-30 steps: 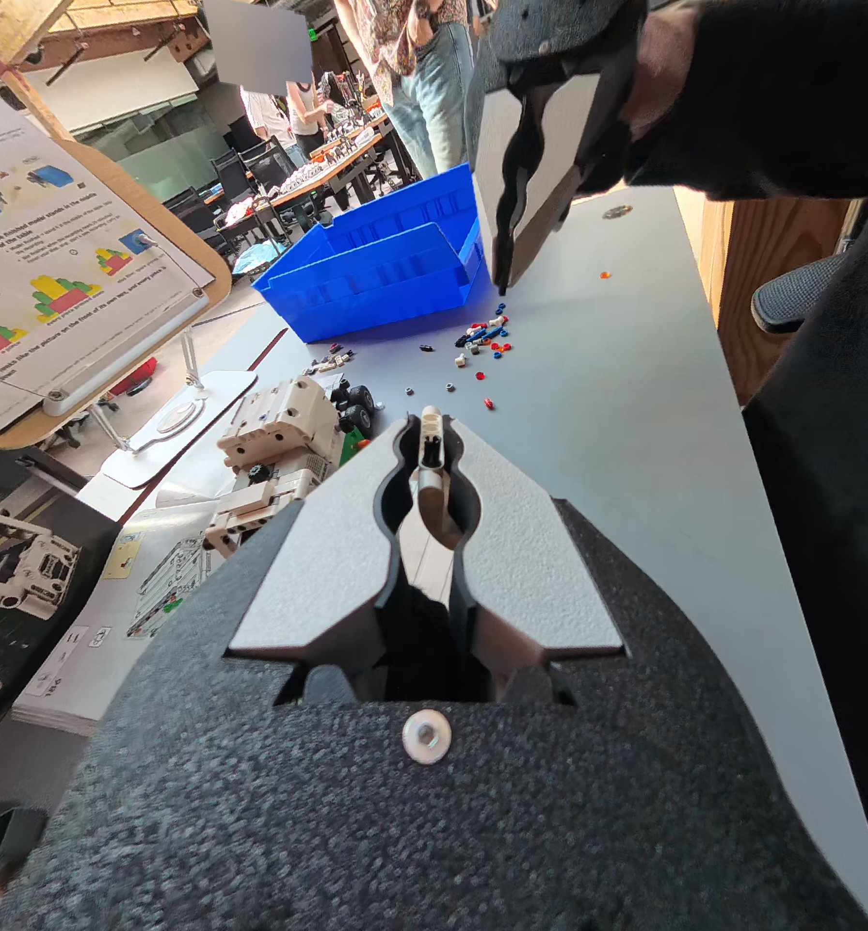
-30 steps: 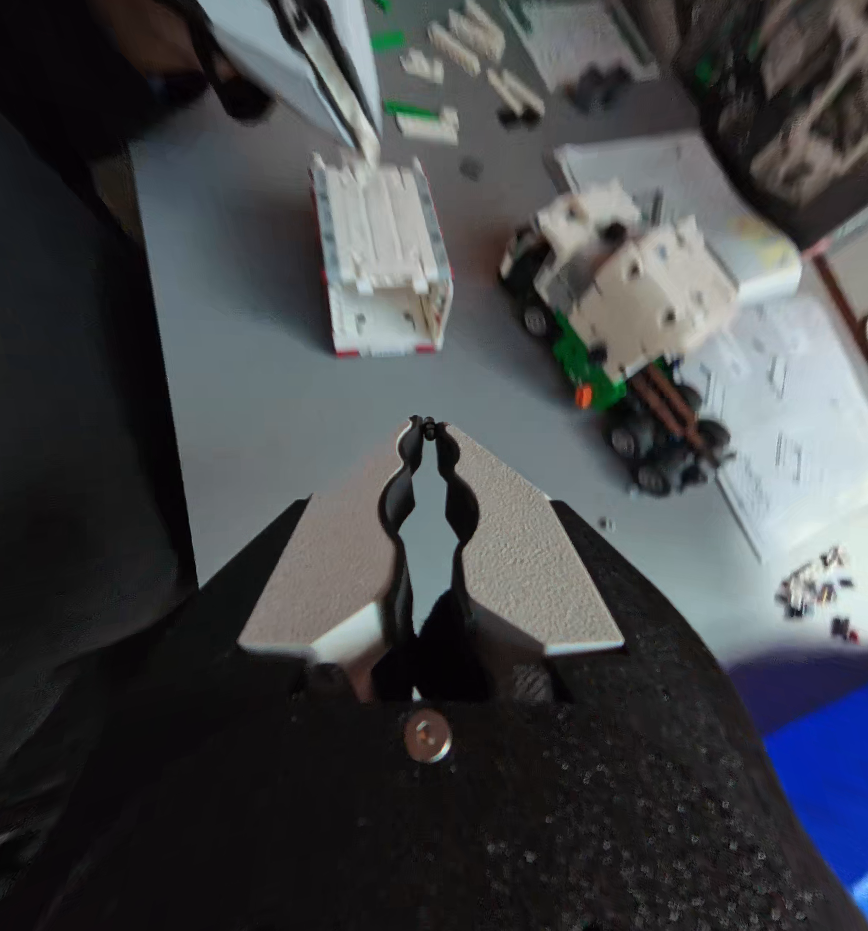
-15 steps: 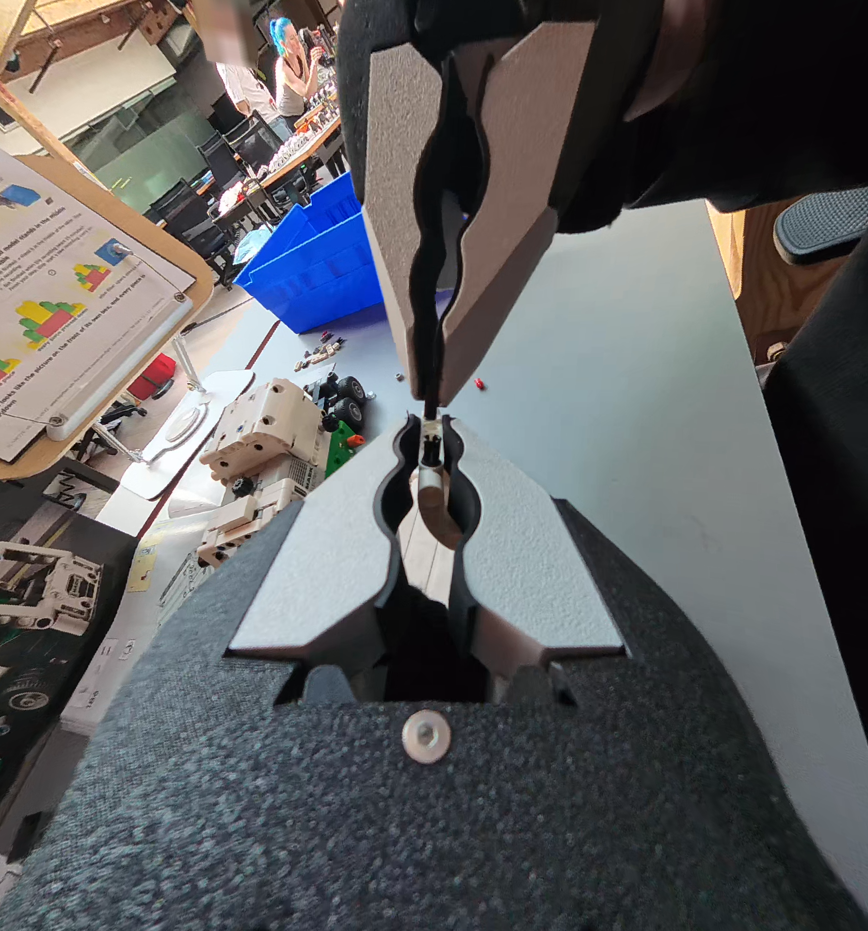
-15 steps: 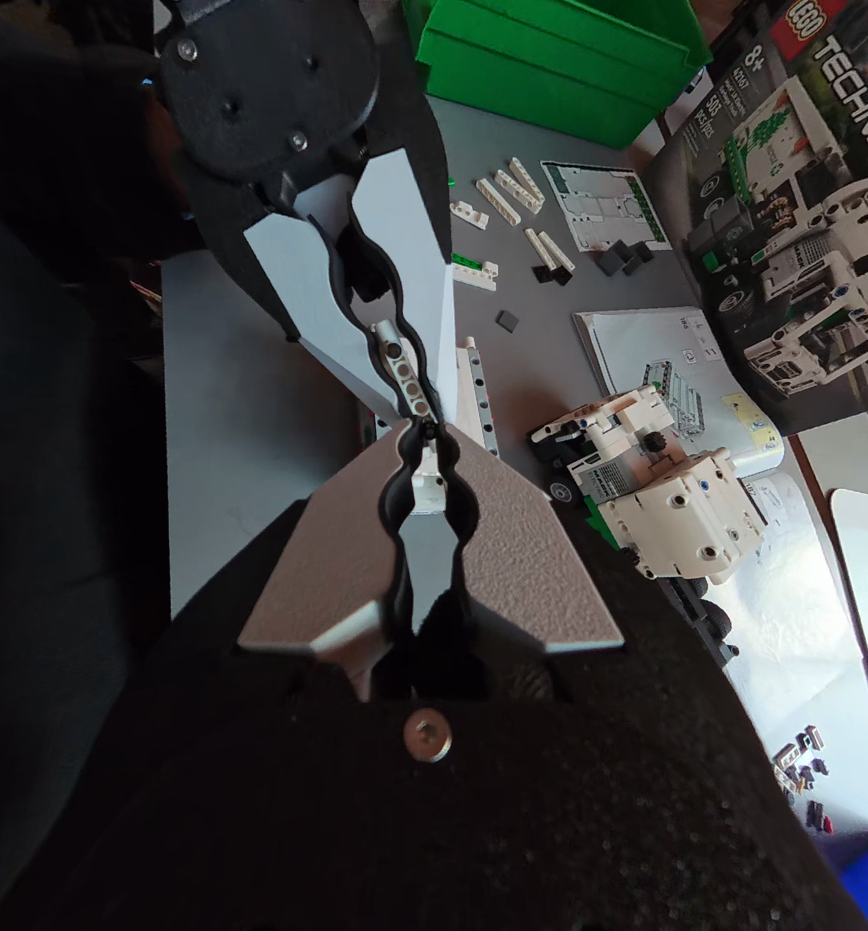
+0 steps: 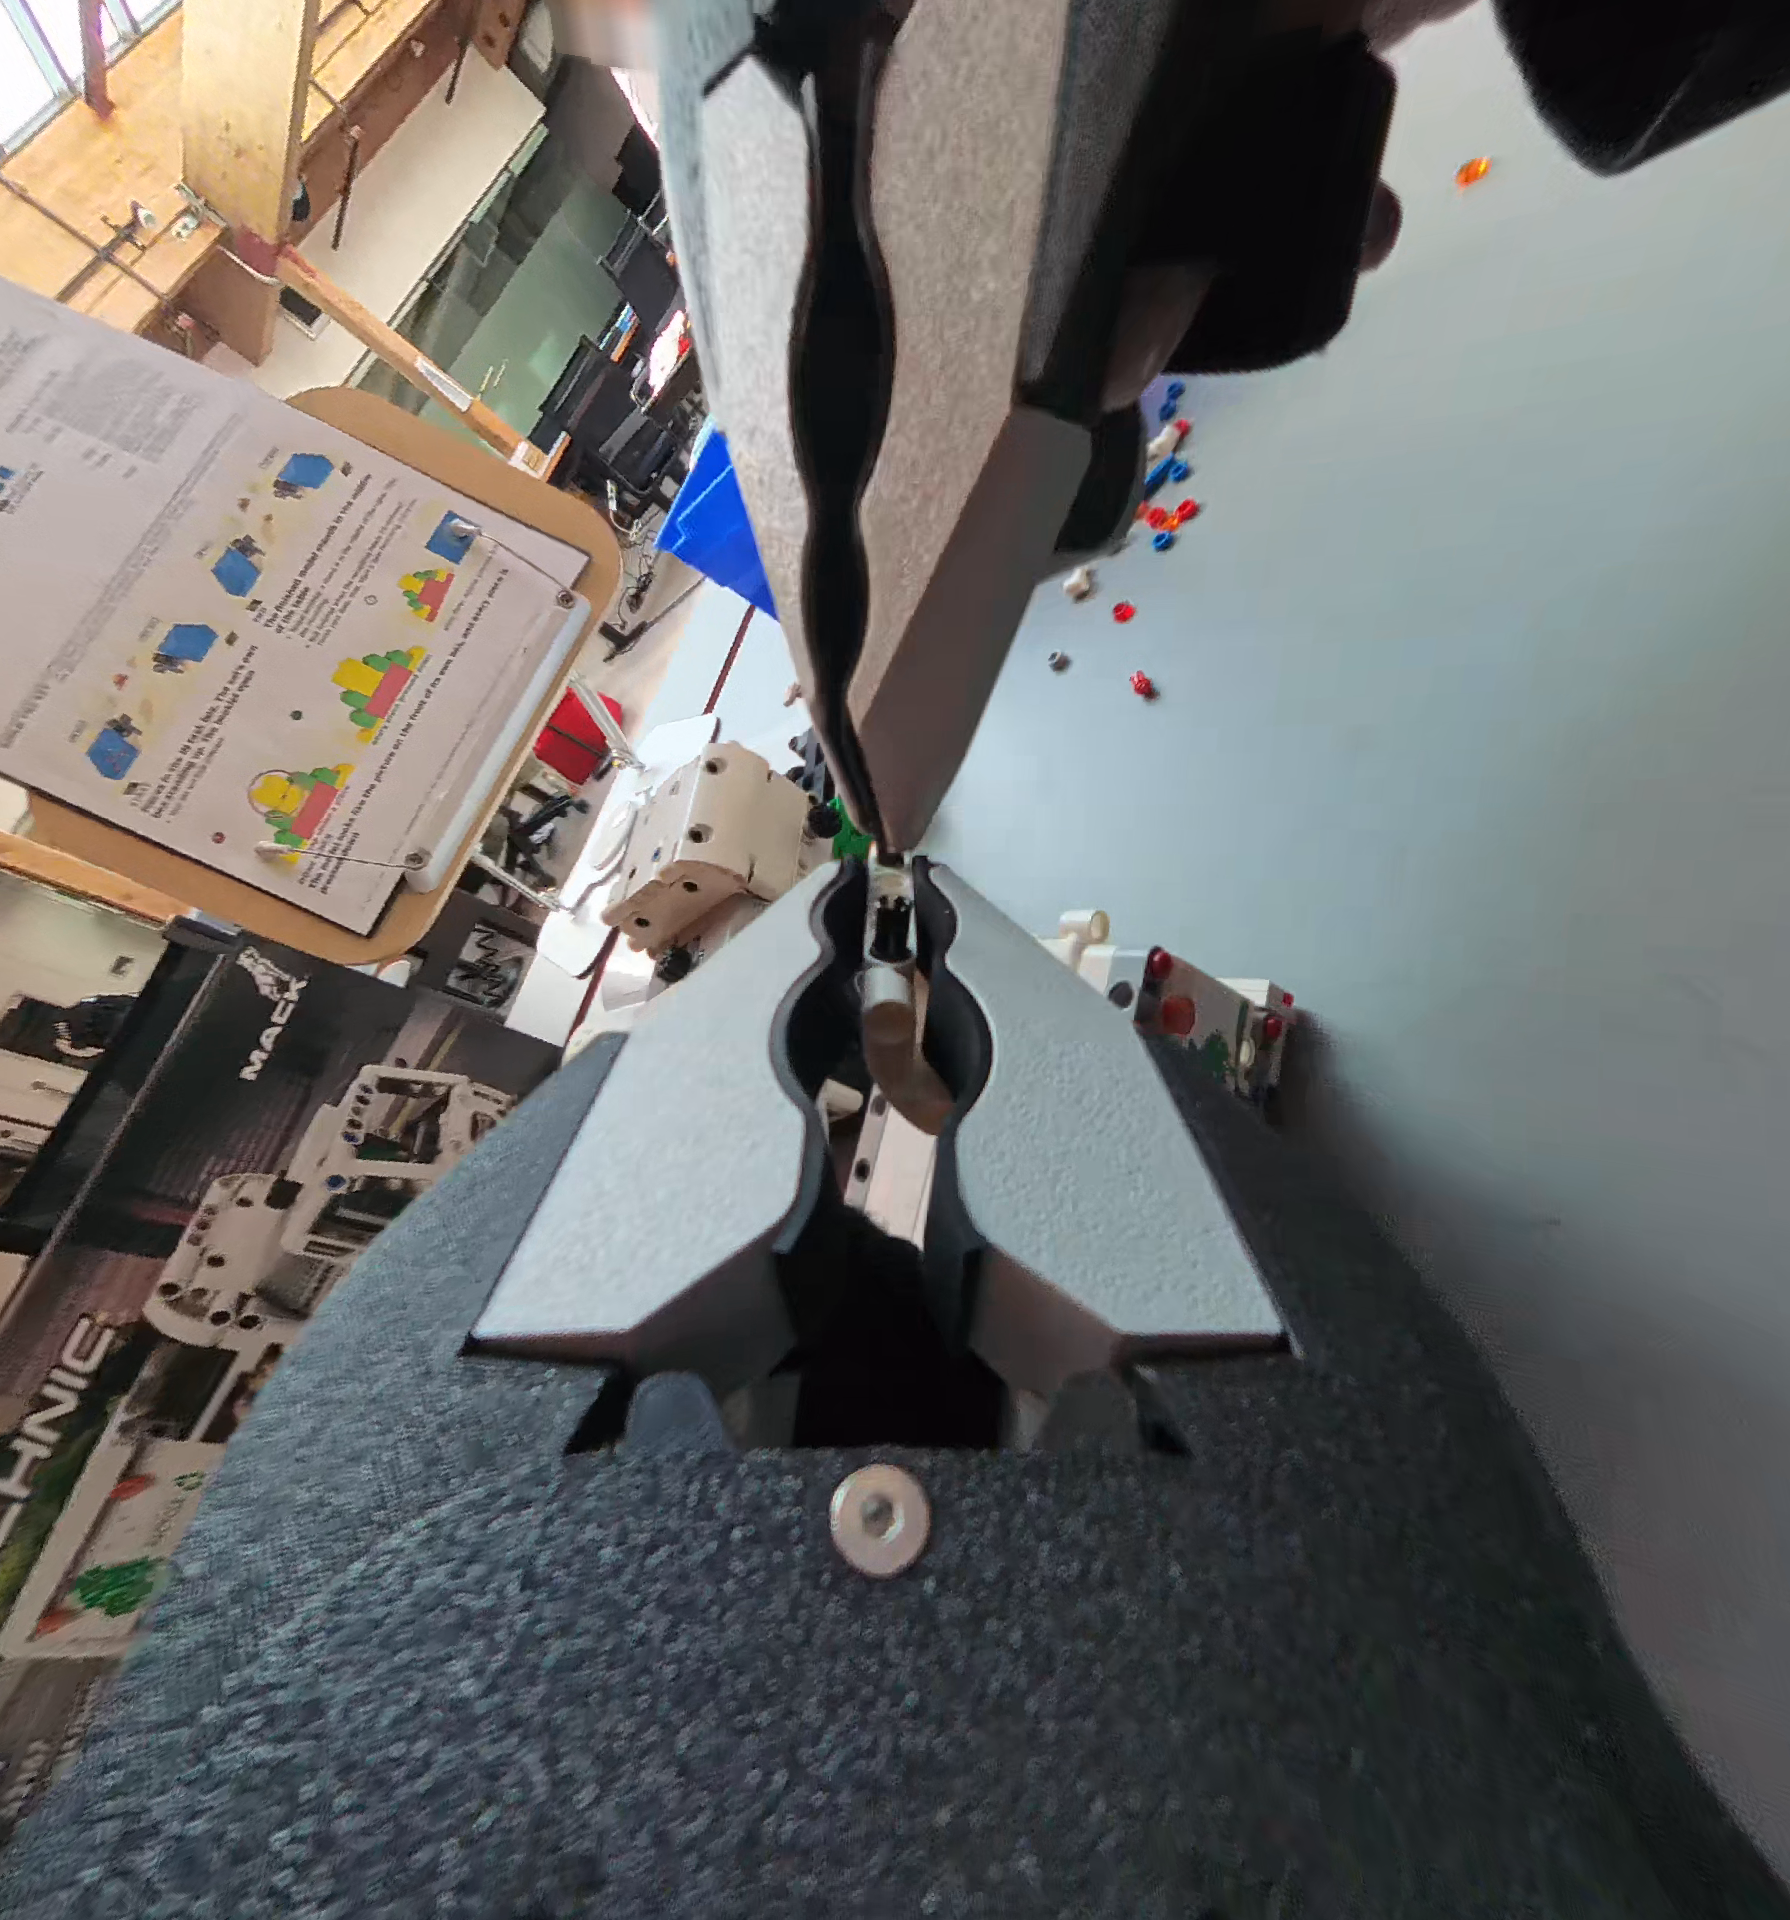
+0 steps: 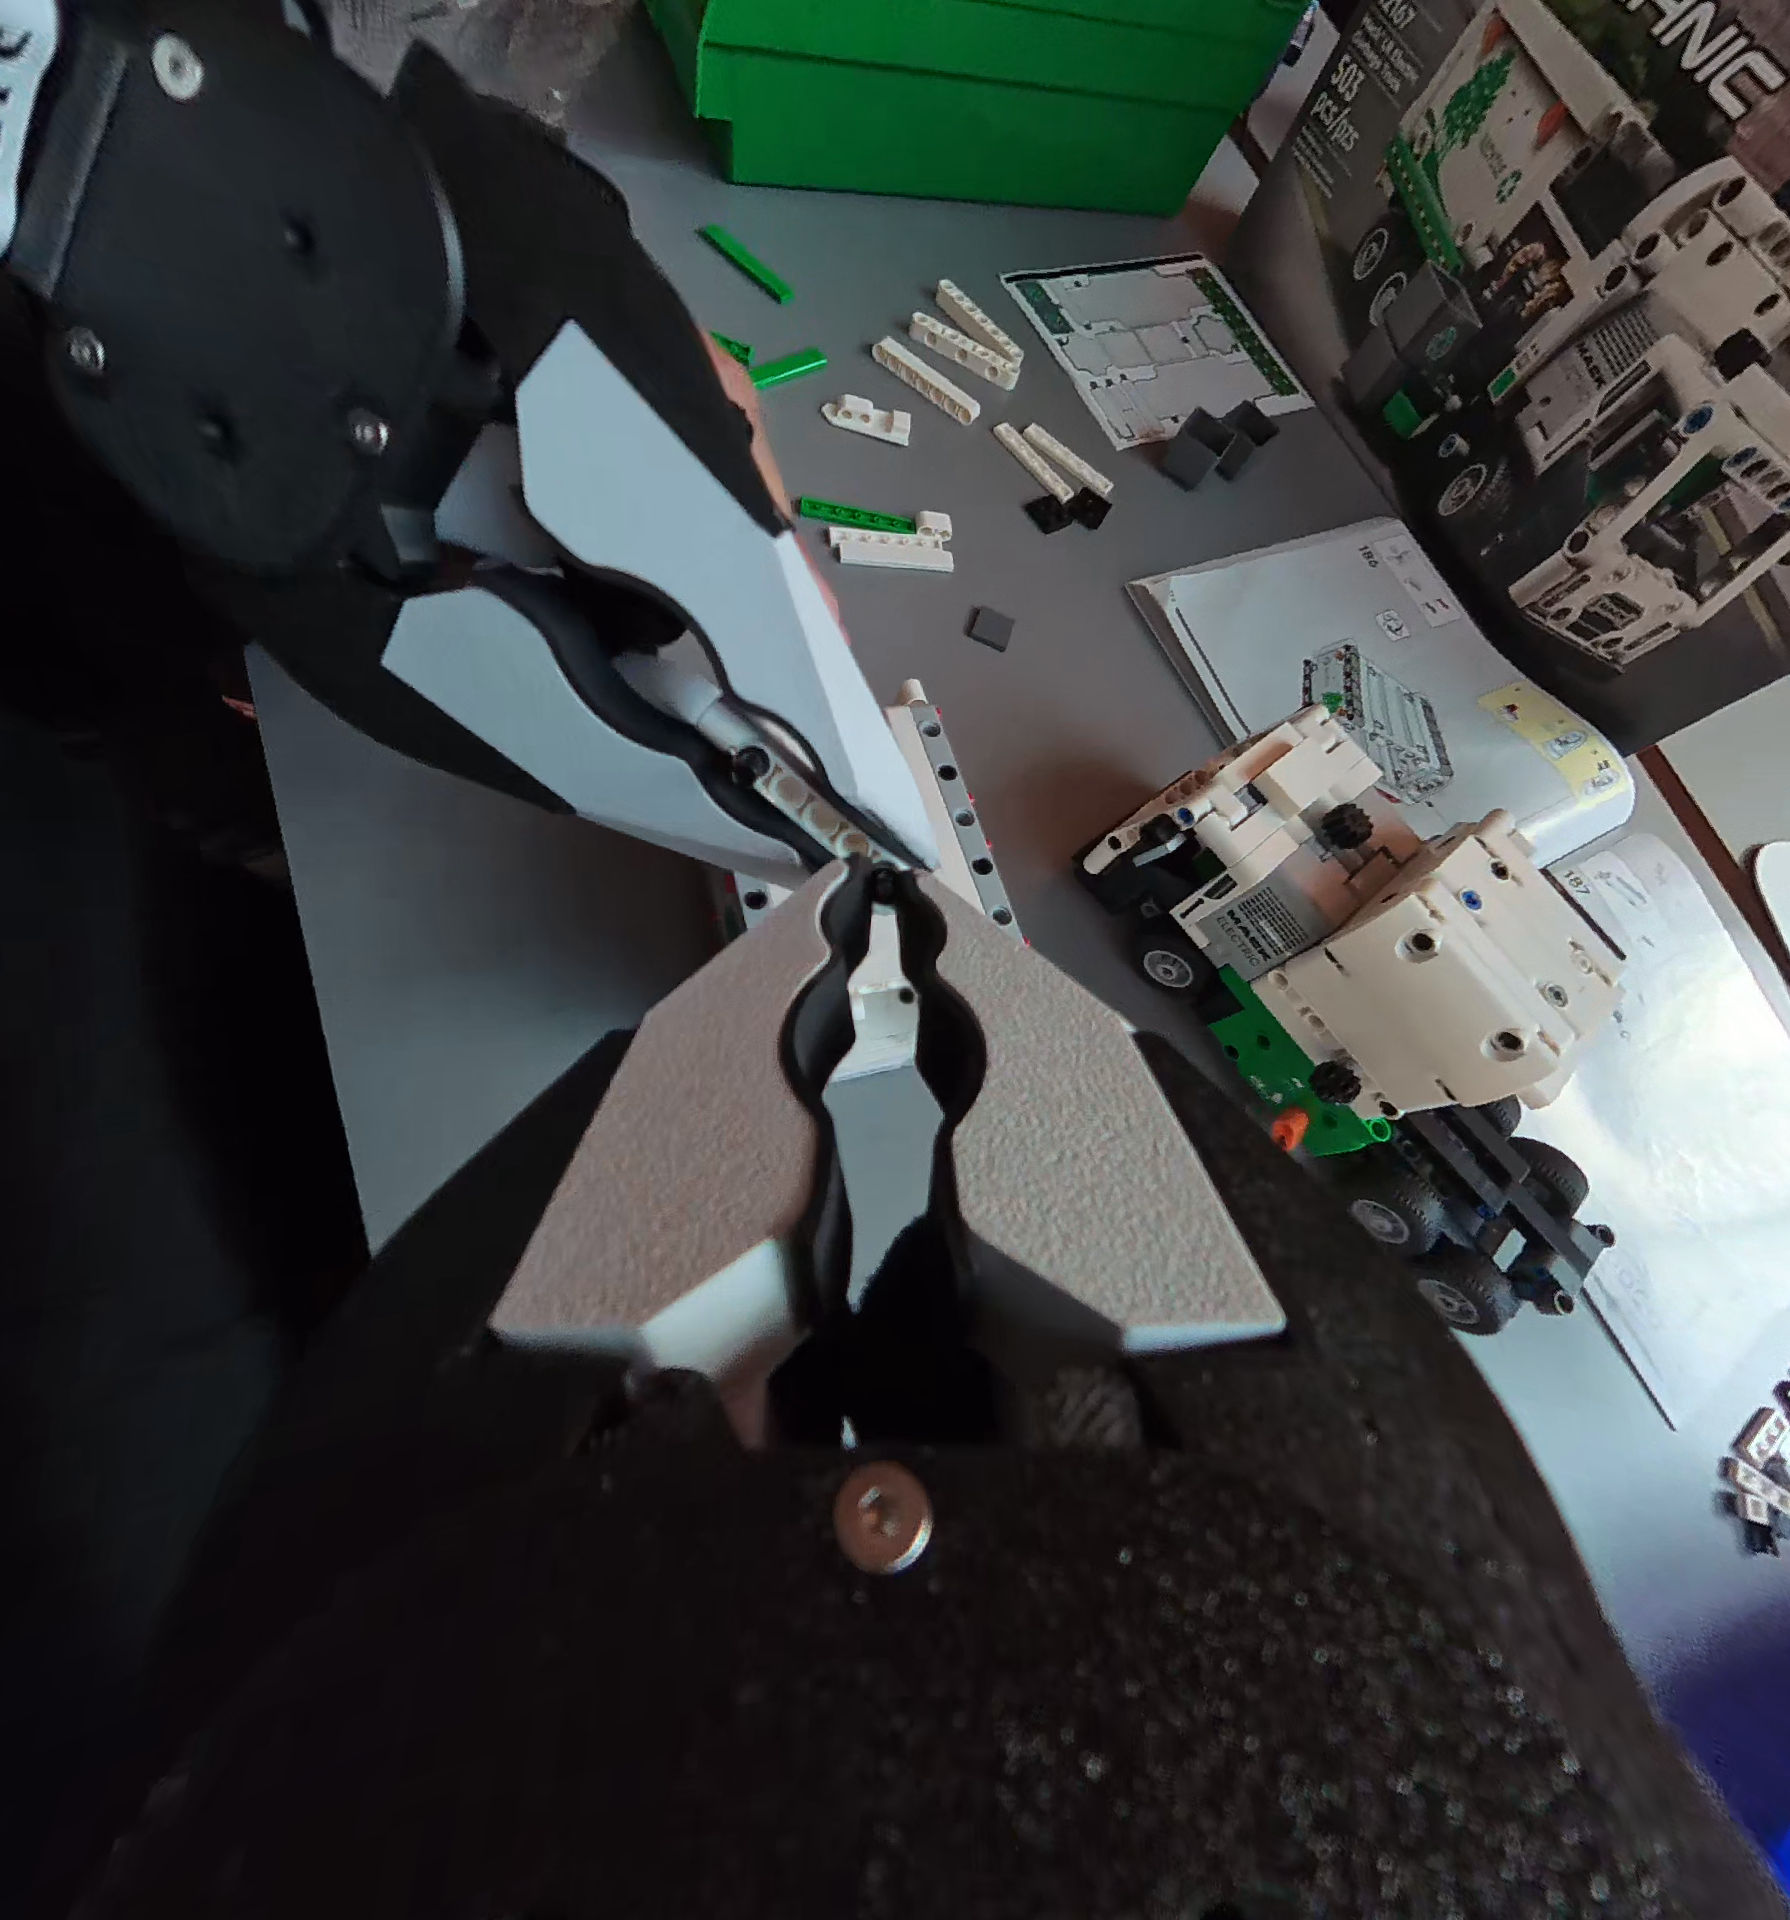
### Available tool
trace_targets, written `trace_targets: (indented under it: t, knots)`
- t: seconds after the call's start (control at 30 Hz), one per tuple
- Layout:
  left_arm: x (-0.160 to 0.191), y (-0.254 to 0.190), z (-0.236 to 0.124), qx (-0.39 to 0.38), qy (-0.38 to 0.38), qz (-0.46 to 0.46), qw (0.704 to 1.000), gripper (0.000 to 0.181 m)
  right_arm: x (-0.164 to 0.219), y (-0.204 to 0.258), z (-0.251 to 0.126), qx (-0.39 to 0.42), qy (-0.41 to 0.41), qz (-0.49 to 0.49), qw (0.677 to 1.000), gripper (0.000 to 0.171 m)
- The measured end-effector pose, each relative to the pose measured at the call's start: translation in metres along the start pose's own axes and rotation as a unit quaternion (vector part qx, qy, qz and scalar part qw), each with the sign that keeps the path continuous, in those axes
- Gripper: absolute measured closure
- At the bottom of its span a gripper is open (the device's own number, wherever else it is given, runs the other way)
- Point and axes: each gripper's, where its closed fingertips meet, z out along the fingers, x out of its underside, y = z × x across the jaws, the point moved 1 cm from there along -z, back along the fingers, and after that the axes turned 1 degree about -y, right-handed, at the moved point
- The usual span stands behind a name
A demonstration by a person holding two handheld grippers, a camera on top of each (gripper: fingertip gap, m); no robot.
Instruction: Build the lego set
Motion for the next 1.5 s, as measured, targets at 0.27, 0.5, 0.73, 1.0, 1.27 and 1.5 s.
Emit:
trace_targets:
  t: [0.27, 0.5, 0.73, 1.0, 1.27, 1.5]
  knots:
    - [-0.004, 0.001, 0.002, -0.006, -0.008, -0.014, 1.0, 0.176, -0.003, -0.002, -0.001, 0.024, -0.042, 0.055, 0.997, 0.168]
    - [-0.023, 0.014, -0.007, 0.054, -0.103, -0.182, 0.976, 0.177, -0.022, -0.004, -0.019, 0.039, -0.225, 0.095, 0.969, 0.168]
    - [-0.018, 0.011, -0.002, 0.036, -0.085, -0.156, 0.983, 0.177, -0.02, -0.003, -0.014, 0.033, -0.265, 0.118, 0.957, 0.168]
    - [-0.014, 0.011, 0.0, 0.025, -0.073, -0.141, 0.987, 0.177, -0.014, -0.008, -0.012, 0.056, -0.25, 0.114, 0.96, 0.168]
    - [-0.012, 0.011, 0.001, 0.02, -0.063, -0.133, 0.989, 0.176, -0.01, -0.008, -0.009, 0.05, -0.234, 0.118, 0.964, 0.168]
    - [-0.007, 0.01, 0.002, -0.008, -0.033, -0.071, 0.997, 0.176, -0.006, -0.007, -0.005, 0.048, -0.206, 0.129, 0.969, 0.168]
